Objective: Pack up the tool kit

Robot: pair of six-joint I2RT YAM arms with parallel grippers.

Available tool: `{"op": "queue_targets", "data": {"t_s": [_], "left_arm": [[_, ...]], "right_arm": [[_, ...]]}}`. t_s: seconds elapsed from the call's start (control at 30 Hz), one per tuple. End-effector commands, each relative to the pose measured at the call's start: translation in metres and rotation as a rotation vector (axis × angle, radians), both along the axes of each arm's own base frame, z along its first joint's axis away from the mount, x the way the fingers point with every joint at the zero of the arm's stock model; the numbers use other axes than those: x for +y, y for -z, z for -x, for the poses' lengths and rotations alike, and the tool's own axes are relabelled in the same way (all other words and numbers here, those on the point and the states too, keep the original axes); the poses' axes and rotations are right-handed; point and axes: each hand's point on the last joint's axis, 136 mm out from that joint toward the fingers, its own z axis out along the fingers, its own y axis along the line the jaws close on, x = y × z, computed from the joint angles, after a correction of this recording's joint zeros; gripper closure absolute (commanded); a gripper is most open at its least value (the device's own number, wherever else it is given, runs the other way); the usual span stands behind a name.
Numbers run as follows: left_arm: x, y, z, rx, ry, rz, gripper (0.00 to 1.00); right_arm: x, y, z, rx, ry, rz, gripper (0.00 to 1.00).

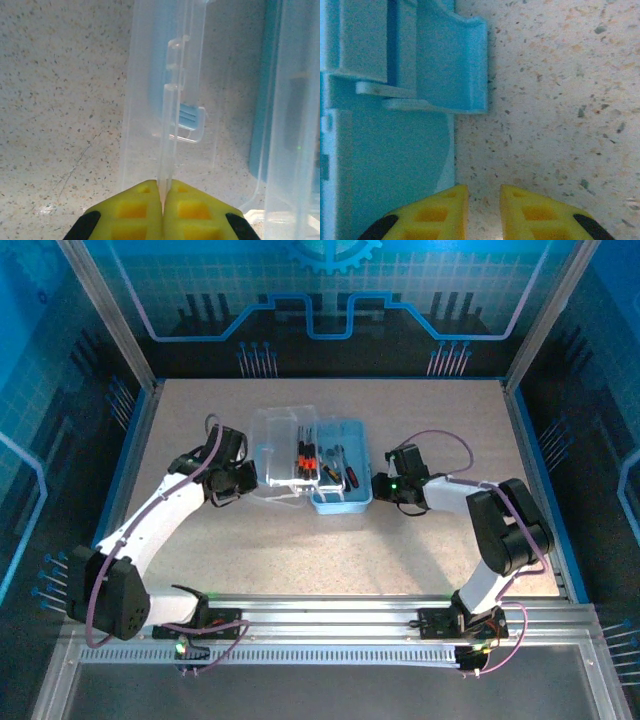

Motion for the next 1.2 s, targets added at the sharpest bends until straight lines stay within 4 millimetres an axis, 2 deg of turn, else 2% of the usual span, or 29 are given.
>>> {"op": "queue_targets", "data": {"t_s": [0.0,0.07,0.27,0.43,0.57,1.0,1.17], "left_arm": [[-0.038,-0.048,-0.008,-0.112,0.088,0.117,1.0],[-0.049,-0.055,-0.009,-0.122,0.111,0.125,0.99],[-0.085,-0.067,-0.011,-0.128,0.191,0.142,0.89],[-0.114,-0.075,-0.012,-0.126,0.246,0.157,0.73],[-0.138,-0.08,-0.009,-0.127,0.29,0.175,0.66],[-0.19,-0.079,-0.003,-0.1,0.405,0.299,0.57],[-0.203,-0.09,0.003,-0.111,0.446,0.353,0.52]], "right_arm": [[0.044,-0.014,0.005,-0.013,-0.121,-0.119,0.76],[0.047,-0.016,0.006,-0.015,-0.128,-0.128,0.76],[0.049,-0.017,0.008,-0.011,-0.135,-0.134,0.76],[0.047,-0.021,0.007,-0.024,-0.134,-0.128,0.76],[0.047,-0.021,0.007,-0.026,-0.135,-0.128,0.76],[0.042,-0.024,0.007,-0.035,-0.108,-0.13,0.76],[0.036,-0.024,0.007,-0.04,-0.094,-0.115,0.76]]}}
